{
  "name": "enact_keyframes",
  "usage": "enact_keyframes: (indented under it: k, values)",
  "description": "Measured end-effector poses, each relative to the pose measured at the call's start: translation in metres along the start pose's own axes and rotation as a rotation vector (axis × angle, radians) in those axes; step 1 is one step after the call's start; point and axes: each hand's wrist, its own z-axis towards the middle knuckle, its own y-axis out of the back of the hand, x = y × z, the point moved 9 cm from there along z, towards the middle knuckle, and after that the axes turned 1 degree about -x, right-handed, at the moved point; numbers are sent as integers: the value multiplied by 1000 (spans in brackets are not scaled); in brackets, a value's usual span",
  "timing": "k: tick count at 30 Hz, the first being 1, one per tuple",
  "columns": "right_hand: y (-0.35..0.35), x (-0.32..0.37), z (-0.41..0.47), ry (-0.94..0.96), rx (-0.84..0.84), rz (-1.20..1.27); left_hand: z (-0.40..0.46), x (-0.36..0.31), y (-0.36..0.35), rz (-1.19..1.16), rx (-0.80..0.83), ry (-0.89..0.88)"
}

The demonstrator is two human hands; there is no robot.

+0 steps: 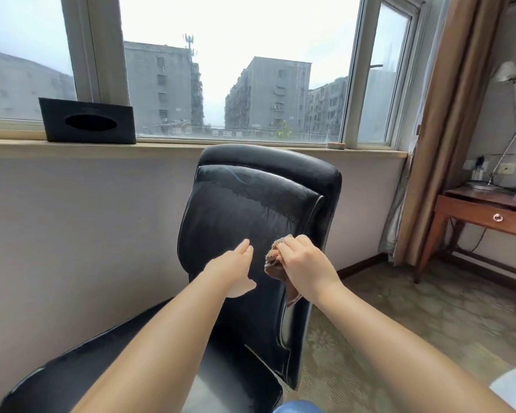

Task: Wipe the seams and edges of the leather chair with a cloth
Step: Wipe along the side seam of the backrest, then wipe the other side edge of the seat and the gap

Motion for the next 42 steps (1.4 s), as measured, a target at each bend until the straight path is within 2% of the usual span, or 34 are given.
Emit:
enact_keyframes:
  k: [5, 10, 23, 28, 34, 36, 39, 42]
  values:
    - [-3, 39, 9, 56, -26, 75, -33, 27, -10, 9, 13, 85]
    - [2, 76, 1, 13, -81, 265, -73, 63, -29, 33, 52, 191]
    - [-25, 145, -1, -25, -12, 415, -108, 124, -49, -38, 81, 187]
    - [-62, 188, -3, 29, 91, 515, -117, 173, -99, -57, 154, 245]
    - [-145, 267, -26, 84, 324, 635, -131, 221, -190, -133, 282, 343]
    - [-173, 292, -40, 102, 440, 635, -140, 232, -225, -126, 364, 354]
    - [-196, 312, -53, 45, 464, 691, -151, 245, -269, -75, 512, 321]
    - [-227, 330, -76, -16, 691, 657, -152, 254, -297, -26, 612, 280]
